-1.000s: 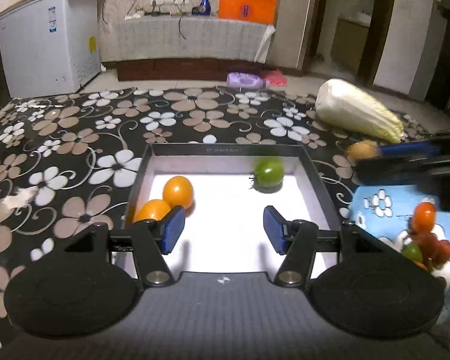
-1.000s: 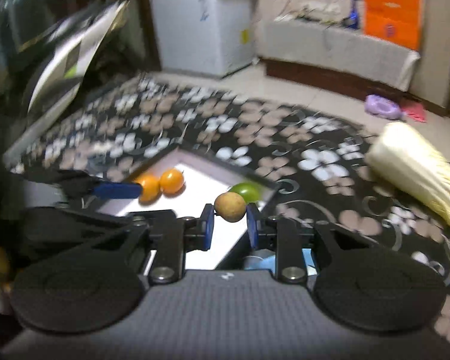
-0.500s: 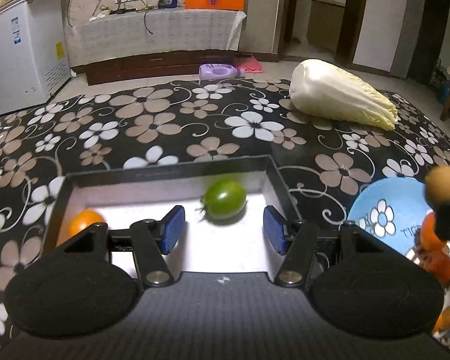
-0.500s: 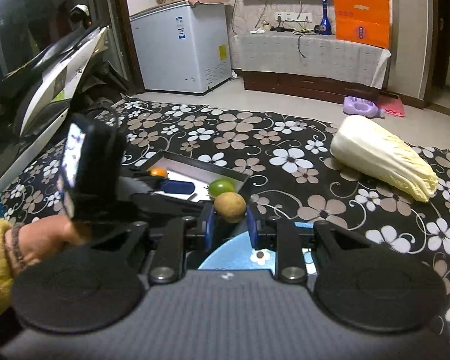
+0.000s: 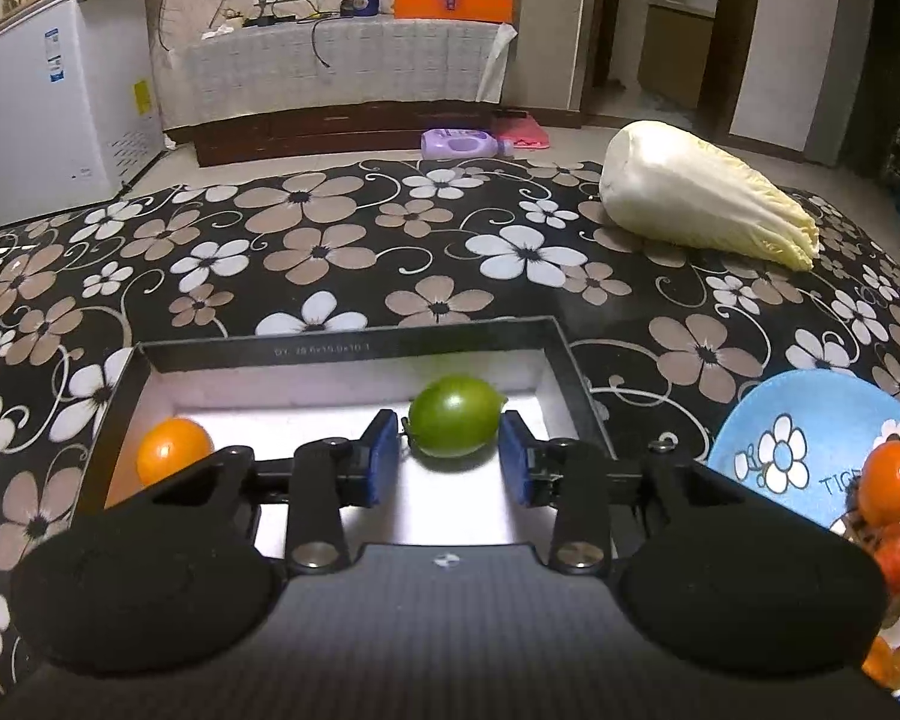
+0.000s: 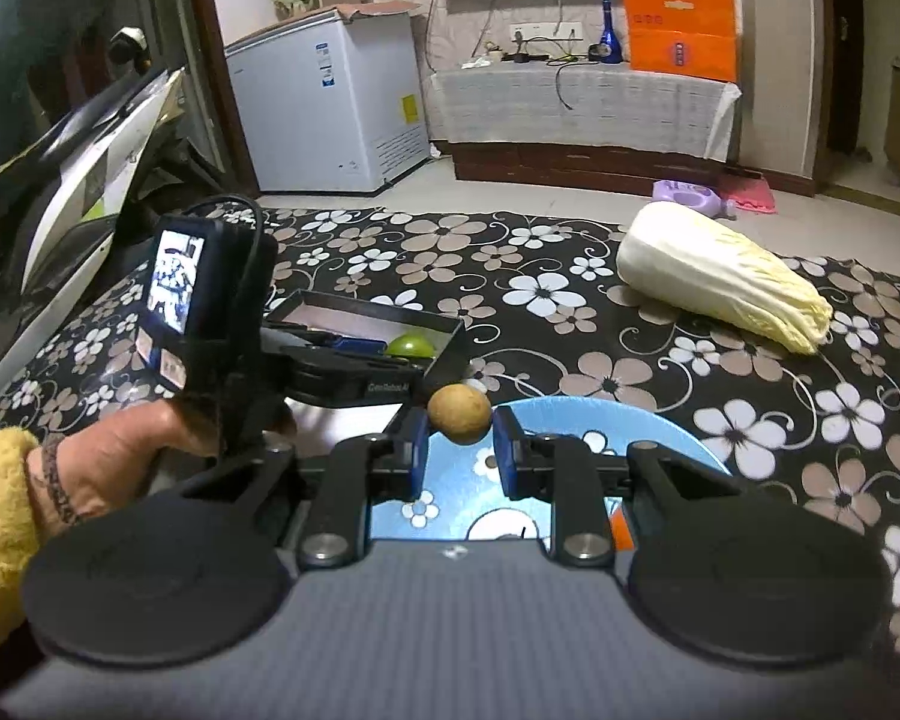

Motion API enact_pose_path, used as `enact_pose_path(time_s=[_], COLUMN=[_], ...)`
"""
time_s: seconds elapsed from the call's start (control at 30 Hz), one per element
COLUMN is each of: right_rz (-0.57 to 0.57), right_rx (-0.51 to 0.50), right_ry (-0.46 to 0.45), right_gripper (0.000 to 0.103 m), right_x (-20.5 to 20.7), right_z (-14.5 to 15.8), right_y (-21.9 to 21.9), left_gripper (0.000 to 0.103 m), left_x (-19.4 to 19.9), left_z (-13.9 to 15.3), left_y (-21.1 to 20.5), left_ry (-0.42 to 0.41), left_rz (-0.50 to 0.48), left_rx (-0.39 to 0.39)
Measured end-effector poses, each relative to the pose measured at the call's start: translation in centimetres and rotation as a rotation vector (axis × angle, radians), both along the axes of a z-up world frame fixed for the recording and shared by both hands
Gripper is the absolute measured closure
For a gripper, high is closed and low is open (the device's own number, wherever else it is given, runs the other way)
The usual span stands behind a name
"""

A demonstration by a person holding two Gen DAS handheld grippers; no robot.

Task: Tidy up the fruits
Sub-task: 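Grasp the green tomato with the left tool while the right tool lifts the brown fruit, then carry the brown fruit and green tomato over the blue plate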

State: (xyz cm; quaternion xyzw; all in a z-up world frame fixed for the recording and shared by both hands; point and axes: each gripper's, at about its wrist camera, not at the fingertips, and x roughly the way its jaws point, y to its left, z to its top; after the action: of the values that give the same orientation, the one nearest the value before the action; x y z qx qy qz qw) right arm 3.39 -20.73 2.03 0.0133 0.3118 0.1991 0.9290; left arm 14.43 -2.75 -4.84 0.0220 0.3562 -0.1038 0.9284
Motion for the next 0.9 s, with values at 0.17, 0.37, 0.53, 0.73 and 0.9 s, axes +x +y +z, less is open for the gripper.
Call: enact_pose_path(time_s=[0.17, 0.37, 0.53, 0.73, 0.9], right_rz=[-0.007, -0.015, -0.020, -0.008, -0.019], right_rx=[0.030, 0.050, 0.069, 0.059, 0.081], right_ry=[0.010, 0.030, 0.042, 0.043, 0.038], right_gripper=[0.077, 0.077, 0.077, 0.077, 0.077], right_x=[-1.1, -2.1, -2.7, -3.0, -3.2], right_z=[-0.3, -1.1, -1.6, -2.0, -2.0], right_y=[0.3, 1.1, 1.5, 2.7, 2.8], left_gripper=[0.063, 0.064, 0.064, 0.064, 0.064], left_x=[-1.8, -4.0, -5.5, -7.9, -10.0], left_z=[0.4, 1.1, 2.1, 3.1, 4.0], left_y=[-0.1, 0.7, 1.8, 2.4, 2.6], left_ry=[-0.008, -0.028, -0.032, -0.034, -0.046], left_rz=[0.010, 0.029, 0.064, 0.078, 0.084], left_rx=[0.028, 0.059, 0.053, 0.046, 0.038])
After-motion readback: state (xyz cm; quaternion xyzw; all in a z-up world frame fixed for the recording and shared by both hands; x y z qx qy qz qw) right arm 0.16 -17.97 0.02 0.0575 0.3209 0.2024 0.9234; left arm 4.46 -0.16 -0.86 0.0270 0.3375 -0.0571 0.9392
